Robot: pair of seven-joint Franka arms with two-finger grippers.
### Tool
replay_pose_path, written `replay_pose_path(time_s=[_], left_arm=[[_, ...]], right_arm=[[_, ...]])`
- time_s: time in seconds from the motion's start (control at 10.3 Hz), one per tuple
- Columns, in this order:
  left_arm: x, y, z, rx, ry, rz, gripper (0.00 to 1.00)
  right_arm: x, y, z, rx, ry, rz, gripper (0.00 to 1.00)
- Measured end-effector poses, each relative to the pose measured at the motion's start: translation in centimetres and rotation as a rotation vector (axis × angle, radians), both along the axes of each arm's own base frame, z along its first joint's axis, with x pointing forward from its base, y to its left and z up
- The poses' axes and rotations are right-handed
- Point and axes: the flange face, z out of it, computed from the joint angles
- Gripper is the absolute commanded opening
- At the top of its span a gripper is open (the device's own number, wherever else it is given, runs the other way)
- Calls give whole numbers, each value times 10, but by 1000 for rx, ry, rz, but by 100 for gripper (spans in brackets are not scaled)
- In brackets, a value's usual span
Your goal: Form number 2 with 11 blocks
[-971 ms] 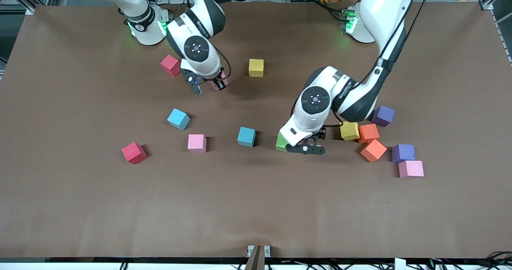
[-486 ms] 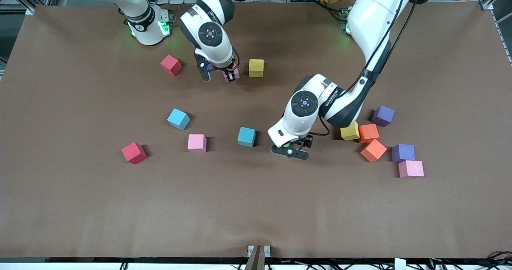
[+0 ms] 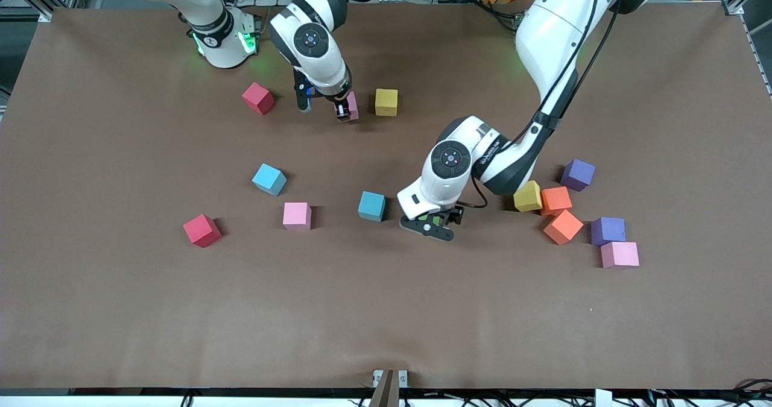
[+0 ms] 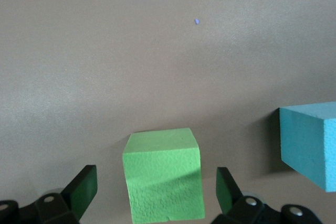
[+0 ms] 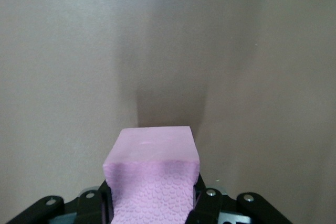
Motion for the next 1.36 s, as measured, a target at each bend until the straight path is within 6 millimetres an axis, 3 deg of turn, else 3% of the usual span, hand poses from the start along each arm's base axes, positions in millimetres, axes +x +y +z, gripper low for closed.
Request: replay_pose_path(time_s=[0.49, 0.78, 0.87, 1.07, 1.36], left_arm=[[-4, -3, -32, -6, 14, 4, 100], [-5, -3, -35, -4, 17, 29, 100], [-5, -2, -37, -2, 22, 37, 88], [-5, 1, -42, 3, 28, 58, 32], [6, 13, -39, -1, 23, 101, 28]], right_arm=[[-17, 7, -11, 35, 7, -50, 0], [-26, 12, -27, 32, 11, -43, 0], [-27, 13, -31, 32, 10, -49, 0], [-31, 16, -36, 31, 11, -51, 0], [-34, 21, -36, 28, 16, -86, 0]])
